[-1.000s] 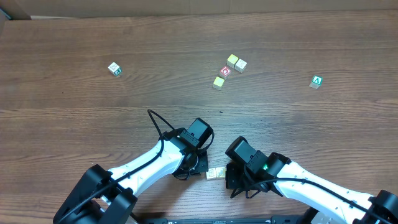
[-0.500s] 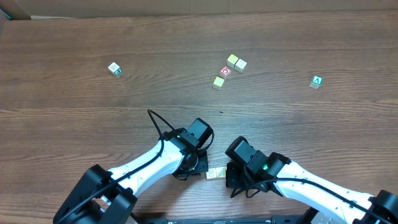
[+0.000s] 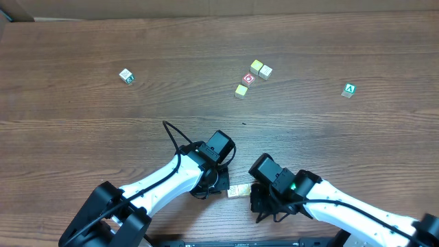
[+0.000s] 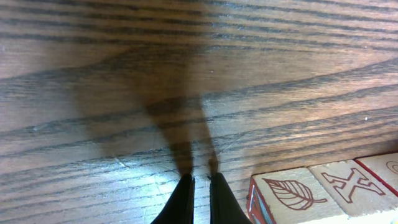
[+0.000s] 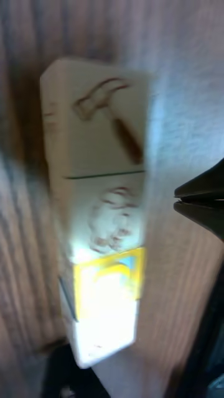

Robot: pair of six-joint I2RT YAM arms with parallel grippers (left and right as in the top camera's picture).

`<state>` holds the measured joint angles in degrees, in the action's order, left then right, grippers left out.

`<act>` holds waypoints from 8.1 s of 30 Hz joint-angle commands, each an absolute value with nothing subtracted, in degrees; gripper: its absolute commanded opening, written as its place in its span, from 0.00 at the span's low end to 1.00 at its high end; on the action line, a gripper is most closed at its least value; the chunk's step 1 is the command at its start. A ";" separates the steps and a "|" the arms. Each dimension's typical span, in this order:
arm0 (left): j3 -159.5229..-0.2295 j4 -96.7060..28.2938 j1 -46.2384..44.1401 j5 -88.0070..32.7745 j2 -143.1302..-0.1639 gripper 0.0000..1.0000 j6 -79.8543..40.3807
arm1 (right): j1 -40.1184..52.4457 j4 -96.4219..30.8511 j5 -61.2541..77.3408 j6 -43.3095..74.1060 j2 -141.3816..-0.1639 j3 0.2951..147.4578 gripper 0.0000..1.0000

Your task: Flip 4 blocks

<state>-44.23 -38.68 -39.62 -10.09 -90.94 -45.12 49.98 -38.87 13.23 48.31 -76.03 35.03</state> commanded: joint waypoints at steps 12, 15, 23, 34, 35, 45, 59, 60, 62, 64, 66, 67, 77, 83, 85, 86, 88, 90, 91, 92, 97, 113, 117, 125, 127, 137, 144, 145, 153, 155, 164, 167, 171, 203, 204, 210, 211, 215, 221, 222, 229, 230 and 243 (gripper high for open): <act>-44.07 -38.94 -39.29 -10.61 -91.50 0.04 -46.22 | 46.28 -48.56 -2.96 53.56 -65.04 40.10 0.04; -44.07 -38.92 -39.29 -11.44 -91.50 0.04 -45.60 | 44.12 -45.78 -2.96 53.60 -67.88 39.09 0.04; -44.07 -39.18 -39.29 -12.03 -91.50 0.04 -45.17 | 38.02 -41.15 -2.98 50.39 -74.83 38.92 0.04; -44.07 -39.57 -39.31 -11.77 -91.50 0.04 -44.45 | 31.97 -48.25 -0.25 50.61 -77.25 39.00 0.04; -44.07 -39.55 -39.29 -11.77 -91.50 0.04 -43.97 | 31.83 -48.56 0.21 50.48 -77.25 39.07 0.04; -44.07 -39.62 -39.31 -11.42 -91.50 0.04 -43.18 | 31.83 -55.35 1.41 45.12 -76.88 43.88 0.04; -44.07 -43.35 -39.40 -11.60 -91.50 0.04 -41.91 | 31.83 -57.65 1.30 44.93 -76.88 46.22 0.04; -44.07 -43.44 -39.40 -11.55 -91.50 0.04 -41.85 | 31.79 -57.89 1.30 44.93 -76.88 46.22 0.04; -44.07 -43.20 -39.40 -11.42 -91.50 0.04 -41.95 | 31.75 -58.76 1.13 44.93 -76.88 46.19 0.04; -44.07 -42.78 -39.46 -11.33 -91.50 0.04 -41.10 | 31.75 -59.31 1.15 44.91 -76.88 46.19 0.04; -44.07 -42.57 -39.51 -11.33 -91.50 0.04 -40.45 | 31.75 -59.66 1.10 44.86 -76.88 46.19 0.04; -44.07 -42.57 -39.51 -11.35 -91.50 0.04 -40.42 | 31.75 -59.68 1.13 44.60 -76.88 46.19 0.04; -44.07 -40.16 -39.51 -12.29 -91.50 0.04 -38.48 | 31.79 -58.26 2.70 37.60 -76.97 45.25 0.04; -44.07 -39.64 -39.55 -12.60 -91.50 0.04 -38.50 | 31.79 -52.38 6.33 37.63 -77.19 40.12 0.04; -44.07 -39.59 -39.70 -12.64 -91.50 0.04 -37.87 | 31.79 -50.65 7.03 37.65 -77.28 38.81 0.04; -44.07 -39.51 -39.81 -12.73 -91.50 0.04 -37.08 | 31.79 -50.15 7.18 37.65 -77.30 38.35 0.04; -44.07 -39.35 -40.12 -12.71 -91.50 0.04 -35.22 | 31.79 -49.43 7.18 37.58 -77.30 37.80 0.04; -44.07 -39.33 -40.47 -12.64 -91.50 0.04 -34.04 | 31.79 -49.06 7.22 36.71 -77.34 37.74 0.04; -44.07 -39.35 -40.62 -12.51 -91.48 0.04 -33.74 | 31.79 -48.88 7.22 36.53 -77.34 37.71 0.04; -44.07 -39.48 -40.82 -12.51 -91.50 0.04 -33.76 | 31.79 -48.73 7.33 36.27 -77.34 37.71 0.04; -44.07 -40.16 -41.71 -12.53 -91.50 0.04 -35.09 | 31.81 -47.35 7.81 35.03 -77.41 37.69 0.04; -44.07 -41.52 -41.71 -15.11 -91.50 0.04 -37.76 | 31.81 -43.46 12.14 33.01 -77.67 36.12 0.04; -44.07 -41.45 -41.74 -16.16 -91.50 0.04 -37.95 | 31.81 -42.57 13.06 33.17 -78.48 35.92 0.04; -44.07 -41.10 -41.71 -16.43 -91.50 0.04 -38.63 | 31.79 -40.95 14.20 35.22 -81.80 35.99 0.04; -44.07 -41.08 -41.71 -16.40 -91.50 0.04 -38.65 | 31.81 -40.77 14.28 35.88 -81.78 35.99 0.04; -44.07 -39.70 -41.78 -18.06 -91.50 0.04 -40.47 | 31.92 -40.12 15.77 35.57 -81.78 35.99 0.04; -44.07 -38.30 -41.82 -17.69 -91.50 0.04 -42.50 | 33.89 -39.88 15.77 36.05 -81.78 35.99 0.04; -44.07 -38.26 -41.82 -17.43 -91.50 0.04 -42.48 | 34.15 -39.88 15.73 36.23 -81.78 35.99 0.04; -44.07 -38.24 -41.82 -12.67 -91.50 0.04 -42.44 | 34.46 -39.92 16.21 37.10 -81.78 35.99 0.04; -44.07 -38.24 -41.82 -11.51 -91.50 0.04 -42.41 | 34.46 -39.92 16.25 37.10 -81.78 35.99 0.04; -44.07 -37.95 -41.82 -6.24 -91.50 0.04 -38.50 | 34.46 -39.99 16.67 37.39 -81.78 35.99 0.04; -44.07 -37.23 -41.82 -5.69 -91.50 0.04 -37.17 | 34.46 -40.21 16.67 37.76 -81.78 35.99 0.04; -44.07 -36.56 -41.82 -5.56 -91.50 0.05 -35.59 | 34.46 -40.56 16.67 39.07 -81.78 35.99 0.04; -44.07 -34.13 -44.45 -6.85 -91.50 0.04 -31.70 | 34.46 -40.73 19.64 46.57 -81.78 35.99 0.04; -44.07 -34.13 -44.45 -6.85 -91.50 0.04 -31.70 | 34.46 -40.71 19.64 46.74 -81.78 35.99 0.04; -44.07 -34.20 -44.45 -5.65 -91.50 0.04 -31.68 | 34.46 -40.56 20.75 47.94 -81.78 35.99 0.04; -44.07 -34.20 -44.45 -5.34 -91.50 0.04 -31.64 | 34.46 -40.56 20.75 48.27 -81.78 35.99 0.04; -44.07 -34.17 -44.42 -4.38 -91.50 0.04 -29.93 | 34.46 -40.62 21.21 48.77 -81.78 35.99 0.04; -44.07 -34.20 -44.45 -3.60 -91.53 0.04 -27.53 | 34.46 -40.95 21.93 50.30 -81.78 35.99 0.04; -44.07 -34.20 -44.45 -3.57 -91.53 0.05 -27.33 | 34.46 -41.01 22.02 50.89 -81.78 35.99 0.04; -44.07 -34.22 -44.42 -2.96 -92.64 0.04 -27.33 | 34.46 -41.93 22.48 52.38 -81.78 35.99 0.04; -44.07 -34.22 -44.45 -2.96 -93.36 0.04 -27.35 | 34.46 -42.09 22.59 52.36 -81.78 35.99 0.04; -44.07 -34.11 -44.42 -3.09 -98.19 0.04 -26.92 | 35.77 -42.76 22.59 54.57 -81.78 35.99 0.04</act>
